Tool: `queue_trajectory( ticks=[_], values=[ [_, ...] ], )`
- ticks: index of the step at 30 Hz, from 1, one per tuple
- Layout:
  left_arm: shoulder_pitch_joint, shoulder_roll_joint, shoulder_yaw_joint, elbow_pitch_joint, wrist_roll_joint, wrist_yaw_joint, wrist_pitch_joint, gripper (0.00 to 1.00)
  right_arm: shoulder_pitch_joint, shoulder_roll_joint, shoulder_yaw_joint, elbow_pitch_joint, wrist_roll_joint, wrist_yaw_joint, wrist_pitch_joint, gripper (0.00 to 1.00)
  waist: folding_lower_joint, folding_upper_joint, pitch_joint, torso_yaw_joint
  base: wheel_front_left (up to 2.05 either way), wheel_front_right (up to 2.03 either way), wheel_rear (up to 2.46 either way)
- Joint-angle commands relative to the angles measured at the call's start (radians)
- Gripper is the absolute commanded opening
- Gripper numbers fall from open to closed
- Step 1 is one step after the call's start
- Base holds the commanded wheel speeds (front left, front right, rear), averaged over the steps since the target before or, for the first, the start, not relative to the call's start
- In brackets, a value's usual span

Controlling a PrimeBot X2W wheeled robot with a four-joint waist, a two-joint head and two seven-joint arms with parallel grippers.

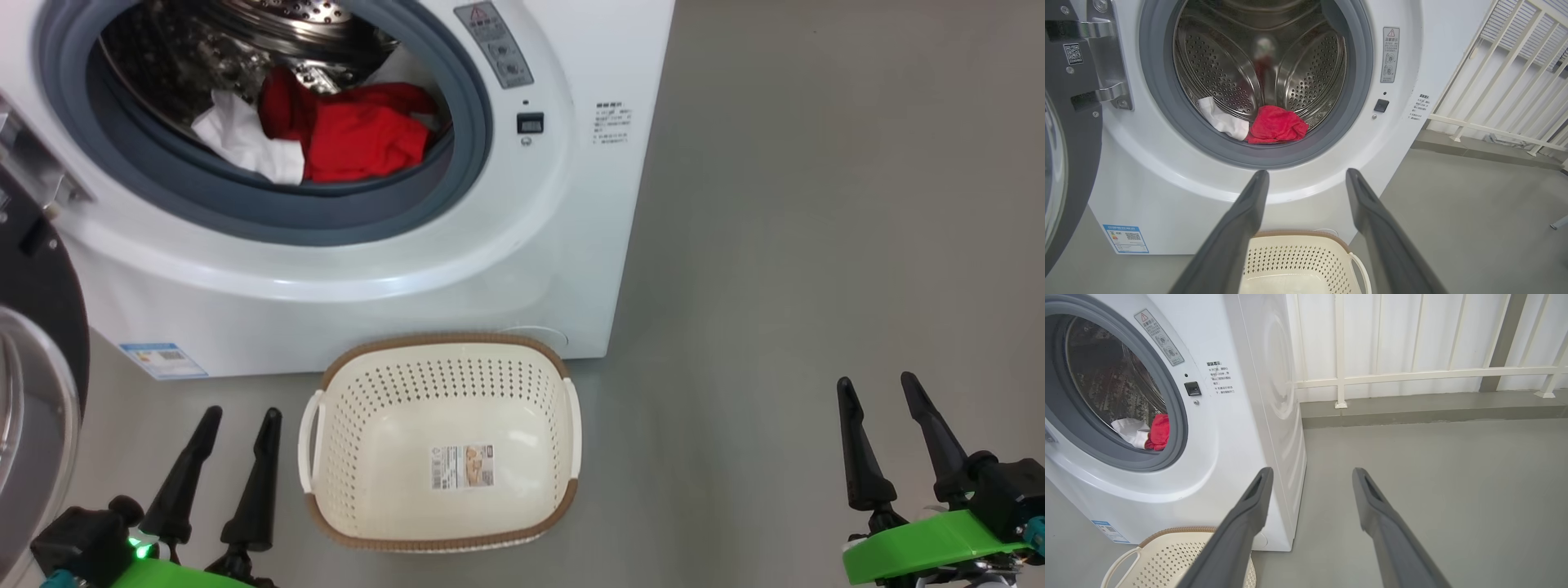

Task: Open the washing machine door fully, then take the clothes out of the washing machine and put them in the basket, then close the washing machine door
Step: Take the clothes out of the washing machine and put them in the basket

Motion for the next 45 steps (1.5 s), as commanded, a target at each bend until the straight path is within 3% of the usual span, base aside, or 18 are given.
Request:
queue_trajectory(
  ticks=[1, 11, 30, 39, 45],
  values=[
    [-0.023, 0.03, 0.035, -0.02, -0.004, 0.002, -0.005, 1.0, -0.013, -0.009, 0.029, -0.026, 0.009, 0.006, -0.006, 1.0, 0.0, 0.0, 0.001, 0.001, 1.28, -1.28, 0.0],
    [-0.023, 0.027, 0.041, -0.014, 0.022, 0.002, -0.005, 1.0, -0.014, -0.009, 0.031, -0.025, 0.011, 0.006, -0.006, 1.0, 0.0, 0.0, 0.005, 0.002, 1.0, -1.0, 0.0],
    [-0.058, 0.014, 0.033, 0.055, 0.044, 0.002, -0.005, 1.0, -0.027, -0.009, 0.046, -0.022, 0.018, 0.006, -0.006, 1.0, 0.0, 0.0, 0.037, -0.004, 0.03, -0.03, 0.0],
    [-0.239, -0.001, 0.031, 0.172, 0.092, 0.002, -0.005, 1.0, -0.067, -0.009, 0.071, -0.026, 0.029, 0.006, -0.006, 1.0, 0.0, 0.0, 0.124, -0.036, 0.0, 0.0, 0.0],
    [-0.456, 0.048, -0.026, 0.35, 0.081, 0.002, -0.005, 1.0, -0.104, -0.009, 0.096, -0.028, 0.049, 0.006, -0.006, 1.0, 0.0, 0.0, 0.216, -0.095, 0.0, 0.0, 0.0]
  ],
)
